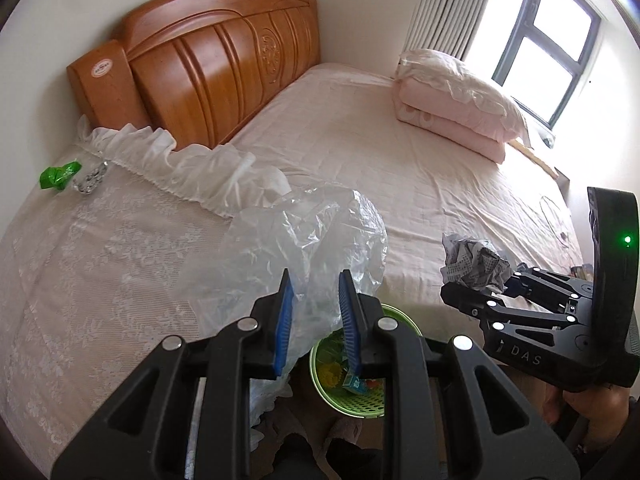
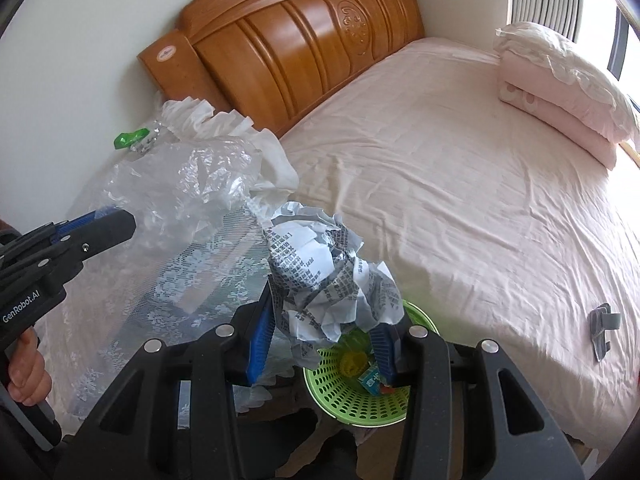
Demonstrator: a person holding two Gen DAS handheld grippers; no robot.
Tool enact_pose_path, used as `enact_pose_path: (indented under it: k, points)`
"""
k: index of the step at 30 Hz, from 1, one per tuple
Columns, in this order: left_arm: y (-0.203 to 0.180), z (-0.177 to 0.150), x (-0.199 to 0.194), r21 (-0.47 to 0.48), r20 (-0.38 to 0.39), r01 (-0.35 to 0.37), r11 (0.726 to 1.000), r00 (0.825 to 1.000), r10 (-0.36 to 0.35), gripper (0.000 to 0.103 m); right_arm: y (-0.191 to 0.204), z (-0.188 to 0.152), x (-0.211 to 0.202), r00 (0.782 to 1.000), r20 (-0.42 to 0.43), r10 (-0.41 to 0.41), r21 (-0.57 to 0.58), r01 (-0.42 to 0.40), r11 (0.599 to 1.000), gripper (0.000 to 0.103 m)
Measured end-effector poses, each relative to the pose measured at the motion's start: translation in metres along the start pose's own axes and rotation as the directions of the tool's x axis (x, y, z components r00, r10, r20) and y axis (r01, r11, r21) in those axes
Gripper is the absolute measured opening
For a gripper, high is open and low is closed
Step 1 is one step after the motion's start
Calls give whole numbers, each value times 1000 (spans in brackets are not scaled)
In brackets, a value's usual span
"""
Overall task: Collect trash
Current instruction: 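Lower both items into the green basket and open both tools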
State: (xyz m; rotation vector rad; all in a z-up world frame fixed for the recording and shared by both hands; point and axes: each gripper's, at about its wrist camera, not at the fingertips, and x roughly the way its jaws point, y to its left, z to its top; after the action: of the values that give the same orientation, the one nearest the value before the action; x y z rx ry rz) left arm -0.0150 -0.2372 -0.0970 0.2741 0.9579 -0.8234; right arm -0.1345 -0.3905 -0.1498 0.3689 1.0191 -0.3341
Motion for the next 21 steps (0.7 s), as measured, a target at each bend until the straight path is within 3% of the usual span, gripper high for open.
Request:
enact_pose_path:
  k: [10, 15, 21]
  points:
    - [-22, -4, 11, 74, -45, 27, 997, 999, -24, 22, -18, -11, -4, 1000, -5, -21, 53, 22, 998, 44]
    - [-40, -15, 32, 126, -108, 60, 990, 993, -46, 22, -39, -27, -8, 998, -13, -59, 109, 60, 992, 44]
    - [-65, -47, 86, 180, -263, 133, 975, 961, -83, 22, -75, -60, -6, 993, -69, -100, 210, 112, 971, 44]
